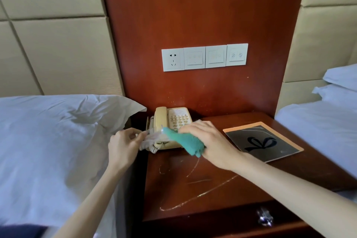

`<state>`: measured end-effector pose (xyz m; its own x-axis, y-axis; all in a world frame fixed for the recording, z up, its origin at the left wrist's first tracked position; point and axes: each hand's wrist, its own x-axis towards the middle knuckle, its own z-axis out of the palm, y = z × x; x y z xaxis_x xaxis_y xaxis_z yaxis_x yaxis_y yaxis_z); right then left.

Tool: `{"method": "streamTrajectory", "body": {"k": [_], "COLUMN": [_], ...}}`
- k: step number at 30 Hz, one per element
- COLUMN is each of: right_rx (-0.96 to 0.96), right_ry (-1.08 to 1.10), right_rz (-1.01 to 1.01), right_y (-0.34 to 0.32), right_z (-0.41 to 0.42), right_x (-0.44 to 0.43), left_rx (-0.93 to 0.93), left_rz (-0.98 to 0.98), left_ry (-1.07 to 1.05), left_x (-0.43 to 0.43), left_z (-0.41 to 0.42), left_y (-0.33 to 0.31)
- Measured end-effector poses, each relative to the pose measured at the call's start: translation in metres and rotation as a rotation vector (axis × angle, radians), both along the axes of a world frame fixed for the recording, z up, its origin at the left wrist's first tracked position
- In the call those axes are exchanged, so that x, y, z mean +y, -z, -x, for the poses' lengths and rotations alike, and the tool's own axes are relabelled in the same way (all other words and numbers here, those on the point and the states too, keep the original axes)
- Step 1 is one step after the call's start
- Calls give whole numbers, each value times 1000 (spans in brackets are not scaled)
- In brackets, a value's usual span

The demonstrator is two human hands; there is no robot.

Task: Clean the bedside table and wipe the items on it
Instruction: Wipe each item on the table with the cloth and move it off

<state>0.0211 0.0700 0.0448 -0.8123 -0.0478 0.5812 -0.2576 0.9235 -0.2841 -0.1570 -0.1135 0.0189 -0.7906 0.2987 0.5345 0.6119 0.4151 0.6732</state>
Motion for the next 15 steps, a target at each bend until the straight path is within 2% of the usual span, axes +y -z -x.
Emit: {"method": "streamTrajectory", "body": {"k": [4, 8, 10, 13, 15], "right_rx": [161, 248, 246, 255, 257], "right_ry": [80, 143, 153, 168, 203], "right_rz": [388, 605, 770, 993, 1081], "right_y": [-25, -47, -50, -48, -46], "right_z": [5, 9, 10, 12, 12], "right_x": [5, 14, 19, 26, 30], "left_rx": [-139, -124, -242, -550, -575], "left_rz": [-107, -199, -263, -392, -409], "left_ry": [133, 164, 301, 598, 723], "left_x": [9, 11, 13, 18, 17], "left_z": [-13, -22, -24, -34, -42], "left_y": [-5, -8, -8, -13, -15]}}
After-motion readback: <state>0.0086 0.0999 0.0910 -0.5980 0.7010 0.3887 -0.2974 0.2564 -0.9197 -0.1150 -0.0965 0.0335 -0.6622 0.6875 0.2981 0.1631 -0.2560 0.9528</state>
